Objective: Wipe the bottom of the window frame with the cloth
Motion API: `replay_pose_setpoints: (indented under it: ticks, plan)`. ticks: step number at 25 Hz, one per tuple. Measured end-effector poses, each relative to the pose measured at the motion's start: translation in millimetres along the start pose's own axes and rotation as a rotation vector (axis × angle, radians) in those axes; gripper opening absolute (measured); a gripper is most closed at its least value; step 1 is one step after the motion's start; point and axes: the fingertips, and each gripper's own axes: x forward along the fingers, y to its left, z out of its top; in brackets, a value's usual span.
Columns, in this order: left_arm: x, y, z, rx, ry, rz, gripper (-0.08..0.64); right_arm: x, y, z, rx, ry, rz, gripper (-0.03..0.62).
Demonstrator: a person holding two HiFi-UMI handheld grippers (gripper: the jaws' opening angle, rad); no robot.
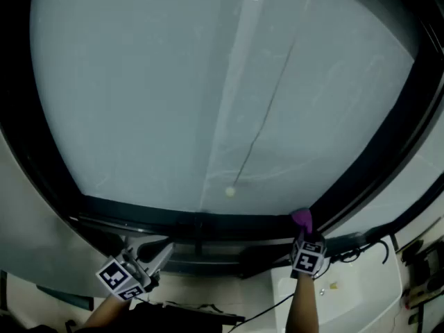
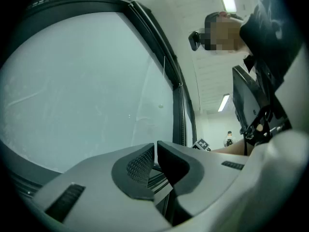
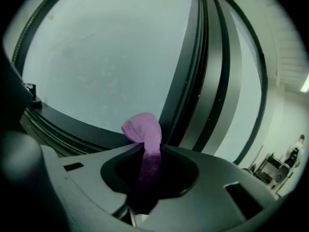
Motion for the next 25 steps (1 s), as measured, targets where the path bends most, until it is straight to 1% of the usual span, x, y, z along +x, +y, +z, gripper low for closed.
replay_pose_setpoints:
  ticks: [3, 5, 8, 11, 13, 15, 18, 21, 23, 25]
  plan:
    - [-7.1, 2.0, -5.4, -0.028, 0.021, 0.023, 0.017, 8.5, -5.8, -6.6, 0.037, 0.088, -0.066, 0.083]
    - [-10.4, 3.0, -8.8, -0.036, 0.029, 0.03, 0.017, 11.3, -7.6, -6.3, 0.017, 0.121, -0.108, 0.083]
    - [-13.9, 4.0, -10.1, -0.041, 0.026, 0.036, 0.017, 14.8, -5.9, -3.9, -0.065, 0.161, -0.147, 0.083]
    - [-17.9, 5.1, -11.4, -0.049, 0.034, 0.042, 0.017, 18.8, -1.0, -1.3, -0.183, 0.193, -0.16, 0.083]
    - [-20.5, 5.6, -12.2, -0.053, 0.042, 0.047, 0.017, 18.7, 2.1, 2.3, -0.251, 0.205, -0.158, 0.081]
    - [-23.9, 5.6, -12.5, -0.055, 0.041, 0.051, 0.017, 14.7, 5.1, 7.4, -0.288, 0.203, -0.151, 0.083]
    - [-29.5, 5.5, -12.7, -0.055, 0.039, 0.054, 0.017, 13.0, 8.8, 5.2, -0.305, 0.203, -0.128, 0.083]
    - [-32.6, 6.1, -10.7, -0.059, 0.033, 0.058, 0.017, 11.8, 18.9, -1.3, -0.304, 0.214, -0.082, 0.083]
    - [-35.0, 6.9, -9.3, -0.057, 0.029, 0.062, 0.017, 9.6, 28.8, -0.1, -0.315, 0.206, -0.053, 0.083]
    - [-37.4, 7.1, -8.5, -0.053, 0.024, 0.064, 0.017, 6.8, 34.9, 3.4, -0.333, 0.195, -0.041, 0.083]
